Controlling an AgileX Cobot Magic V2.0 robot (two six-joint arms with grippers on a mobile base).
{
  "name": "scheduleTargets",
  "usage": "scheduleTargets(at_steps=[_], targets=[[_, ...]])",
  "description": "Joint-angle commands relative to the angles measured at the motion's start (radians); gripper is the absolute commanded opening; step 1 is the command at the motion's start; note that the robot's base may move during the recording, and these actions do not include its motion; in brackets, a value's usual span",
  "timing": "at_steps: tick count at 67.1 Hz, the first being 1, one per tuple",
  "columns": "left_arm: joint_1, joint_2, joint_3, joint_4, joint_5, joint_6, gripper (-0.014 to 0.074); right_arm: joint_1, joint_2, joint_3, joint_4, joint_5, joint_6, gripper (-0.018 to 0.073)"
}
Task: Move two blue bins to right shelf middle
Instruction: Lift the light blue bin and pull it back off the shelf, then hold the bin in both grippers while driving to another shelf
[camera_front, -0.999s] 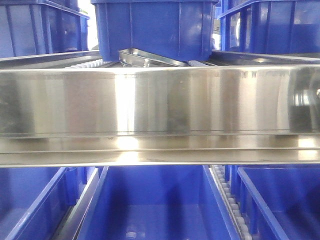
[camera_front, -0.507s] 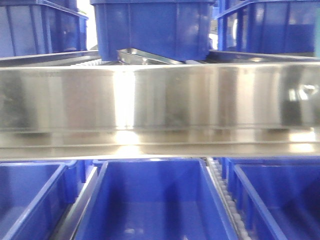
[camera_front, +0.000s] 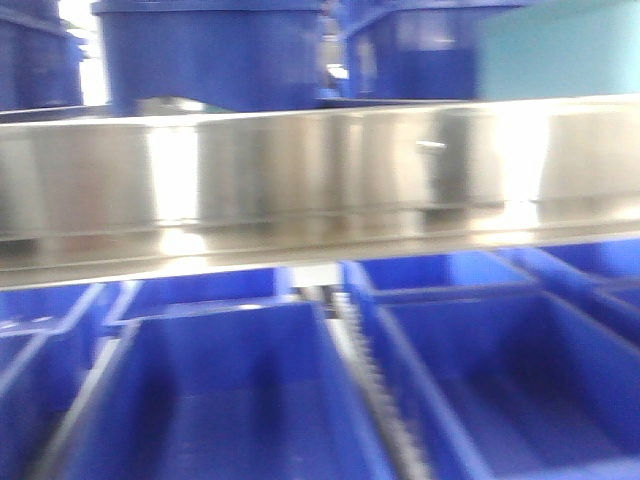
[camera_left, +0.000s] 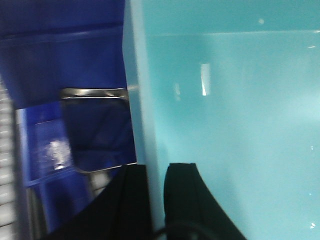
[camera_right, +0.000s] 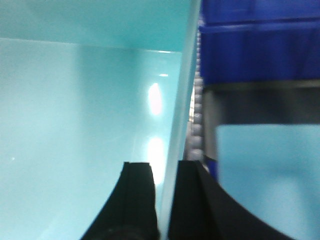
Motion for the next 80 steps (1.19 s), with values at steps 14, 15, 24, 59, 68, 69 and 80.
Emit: scheduleTargets(at_steps=[14,15,24,59,68,69,80], targets=[[-0.006,-0.015,-0.012,-0.025,-0.056,0.012,-0.0111,-0.001,-0.012,-0.011,0.004,-0.04,-0.018,-0.0153],[-0.006,-0.015,-0.012,-0.025,-0.056,0.012,-0.0111,-0.001,-0.012,-0.011,0.004,-0.04,-0.018,-0.0153],[-0.006,-0.015,-0.012,-0.025,-0.056,0.012,-0.0111,-0.001,-0.012,-0.011,0.004,-0.04,-0.018,-0.0153],[-0.006,-0.015,-0.012,-0.025,-0.056,0.012,-0.0111,-0.001,-0.012,-0.011,0.004,-0.04,-0.018,-0.0153],[-0.006,-0.015,-0.012,-0.025,-0.056,0.012,-0.0111,-0.001,-0.012,-0.011,0.004,-0.04,-0.018,-0.0153],[-0.006,-0.015,-0.012,-0.025,-0.056,0.012,-0.0111,-0.001,-0.012,-0.011,0.004,-0.04,-0.018,-0.0153],[-0.006,-0.015,-0.012,-0.025,-0.056,0.012,-0.0111,-0.001,-0.012,-0.011,0.004,-0.04,-0.018,-0.0153]])
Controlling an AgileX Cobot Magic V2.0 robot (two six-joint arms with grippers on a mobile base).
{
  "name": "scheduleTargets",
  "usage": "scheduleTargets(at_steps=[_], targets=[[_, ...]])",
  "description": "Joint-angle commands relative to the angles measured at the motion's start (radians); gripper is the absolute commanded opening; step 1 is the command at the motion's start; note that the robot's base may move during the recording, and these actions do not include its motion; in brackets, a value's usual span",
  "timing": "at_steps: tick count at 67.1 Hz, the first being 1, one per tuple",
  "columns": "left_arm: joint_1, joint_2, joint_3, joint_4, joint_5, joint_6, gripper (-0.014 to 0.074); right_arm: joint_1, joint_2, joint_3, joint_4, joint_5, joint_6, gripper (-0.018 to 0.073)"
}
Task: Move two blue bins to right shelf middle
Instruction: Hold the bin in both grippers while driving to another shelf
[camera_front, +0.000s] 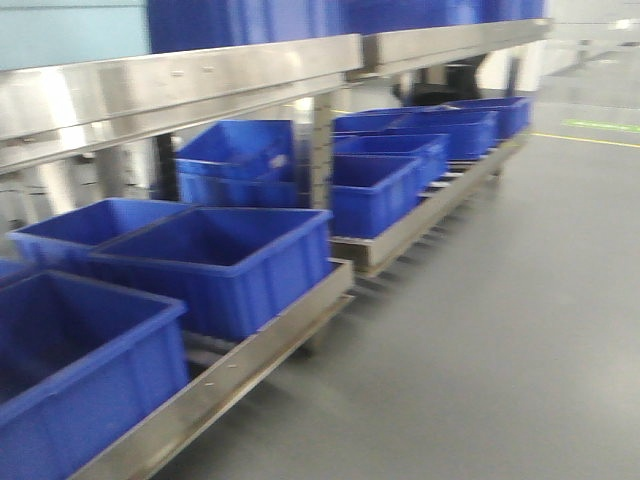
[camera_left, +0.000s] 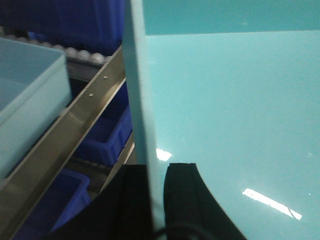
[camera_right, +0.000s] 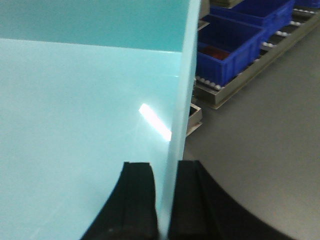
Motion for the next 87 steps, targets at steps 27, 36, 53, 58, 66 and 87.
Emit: scheduleTargets(at_steps=[27,36,53,58,66,87], targets=[[-0.006,-0.015,-0.012,-0.023,-0.054,0.012,-0.0111,-0.001,-0.012,-0.011,0.004,-0.04,-0.018,-0.0153],[-0.006,-0.015,-0.012,-0.023,-0.054,0.012,-0.0111,-0.001,-0.012,-0.011,0.004,-0.04,-0.018,-0.0153],[-0.006,-0.015,-0.012,-0.023,-0.054,0.012,-0.0111,-0.001,-0.012,-0.011,0.004,-0.04,-0.018,-0.0153],[-0.006,-0.015,-0.012,-0.023,-0.054,0.012,-0.0111,-0.001,-0.012,-0.011,0.004,-0.04,-0.018,-0.0153],[-0.006,-0.015,-0.012,-0.023,-0.054,0.012,-0.0111,-0.001,-0.012,-0.011,0.004,-0.04,-0.018,-0.0153],[-0.006,-0.015,-0.012,-0.023,-0.054,0.012,-0.0111,-0.001,-0.012,-0.011,0.004,-0.04,-0.018,-0.0153]])
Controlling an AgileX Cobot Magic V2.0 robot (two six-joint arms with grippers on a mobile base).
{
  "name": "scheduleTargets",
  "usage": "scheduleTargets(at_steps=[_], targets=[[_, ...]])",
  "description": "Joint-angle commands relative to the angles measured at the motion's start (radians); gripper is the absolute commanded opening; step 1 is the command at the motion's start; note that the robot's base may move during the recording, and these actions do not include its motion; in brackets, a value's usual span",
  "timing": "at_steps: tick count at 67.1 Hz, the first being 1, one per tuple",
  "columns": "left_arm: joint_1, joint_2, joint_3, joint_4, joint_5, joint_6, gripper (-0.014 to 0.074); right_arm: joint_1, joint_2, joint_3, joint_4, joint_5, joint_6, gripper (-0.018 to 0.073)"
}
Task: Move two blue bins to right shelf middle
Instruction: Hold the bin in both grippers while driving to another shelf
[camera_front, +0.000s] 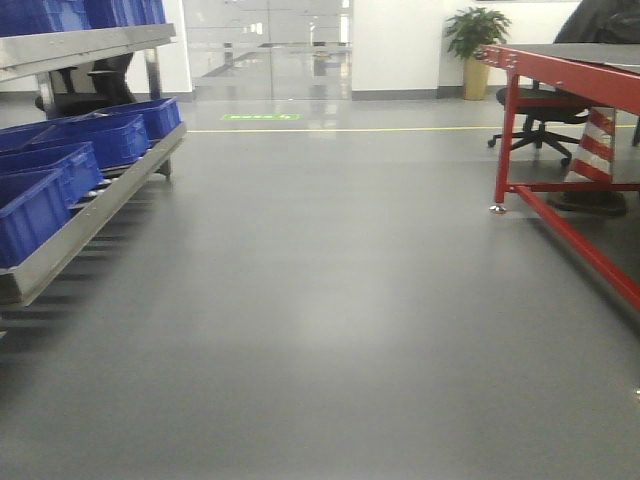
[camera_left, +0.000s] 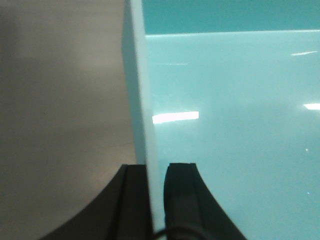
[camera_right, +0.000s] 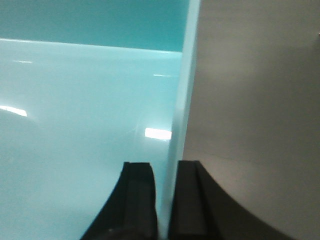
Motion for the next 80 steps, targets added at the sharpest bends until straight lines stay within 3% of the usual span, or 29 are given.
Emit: scheduleTargets(at_steps=[1,80], targets=[[-0.006,-0.015,-0.012,-0.023,-0.051,0.012,-0.0111,-0.001,-0.012,-0.011,0.006,-0.04,-0.018,-0.0153],[-0.006,-0.015,-0.012,-0.023,-0.051,0.012,-0.0111,-0.001,-0.012,-0.011,0.006,-0.04,-0.018,-0.0153]])
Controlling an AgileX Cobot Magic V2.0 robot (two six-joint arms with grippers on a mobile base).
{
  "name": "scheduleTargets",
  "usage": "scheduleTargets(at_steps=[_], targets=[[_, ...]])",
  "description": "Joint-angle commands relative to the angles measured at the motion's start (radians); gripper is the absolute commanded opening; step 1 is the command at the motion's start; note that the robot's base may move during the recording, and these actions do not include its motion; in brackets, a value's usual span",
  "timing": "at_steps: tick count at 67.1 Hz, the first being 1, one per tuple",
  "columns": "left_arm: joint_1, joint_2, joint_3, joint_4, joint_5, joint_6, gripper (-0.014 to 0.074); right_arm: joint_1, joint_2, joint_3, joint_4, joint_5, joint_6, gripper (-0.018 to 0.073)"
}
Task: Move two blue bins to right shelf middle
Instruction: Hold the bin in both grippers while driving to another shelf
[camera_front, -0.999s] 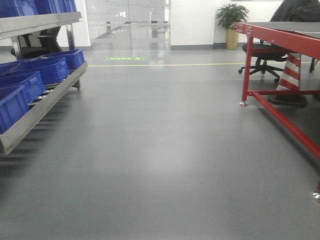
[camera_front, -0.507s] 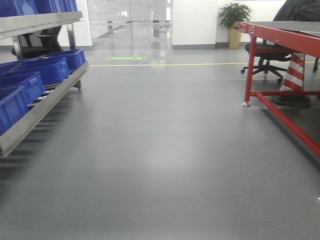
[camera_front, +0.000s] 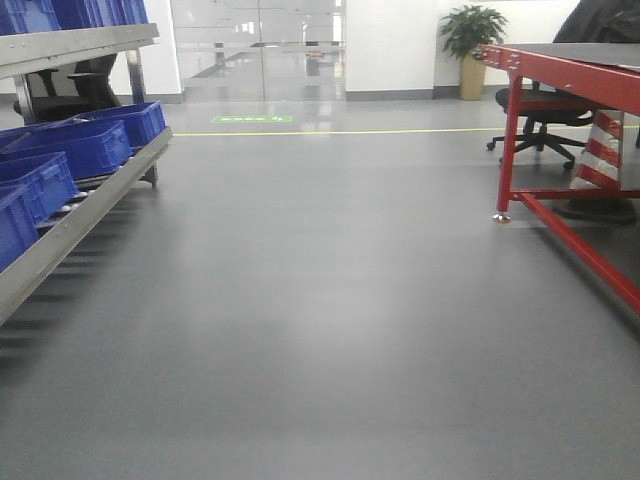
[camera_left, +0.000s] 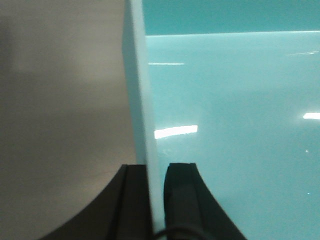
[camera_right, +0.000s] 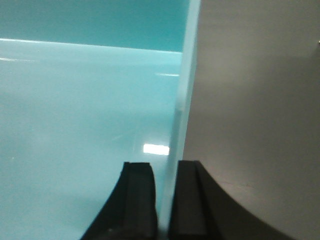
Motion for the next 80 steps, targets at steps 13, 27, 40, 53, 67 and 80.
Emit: scheduleTargets(at_steps=[13,27,40,53,67,80], targets=[[-0.006,-0.015,-0.012,-0.023,-0.051,0.012,-0.0111,-0.001,-0.012,-0.011,0.006,-0.042,-0.018,-0.0153],[-0.006,-0.015,-0.012,-0.023,-0.051,0.012,-0.0111,-0.001,-0.012,-0.011,0.006,-0.042,-0.018,-0.0153],[-0.006,-0.015,-0.012,-0.023,-0.051,0.012,-0.0111,-0.001,-0.012,-0.011,0.006,-0.042,-0.018,-0.0153],[-0.006,-0.015,-0.012,-0.023,-0.051,0.012,-0.0111,-0.001,-0.012,-0.011,0.006,-0.044,-0.018,-0.0153],[-0.006,-0.015,-0.012,-0.023,-0.051,0.012,-0.0111,-0.001,-0.012,-0.011,0.006,-0.046,-0.018,-0.0153],[-0.006,-0.015,-0.012,-0.023,-0.051,0.012,-0.0111,-0.001,-0.012,-0.011,0.006,-0.046,-0.018,-0.0153]])
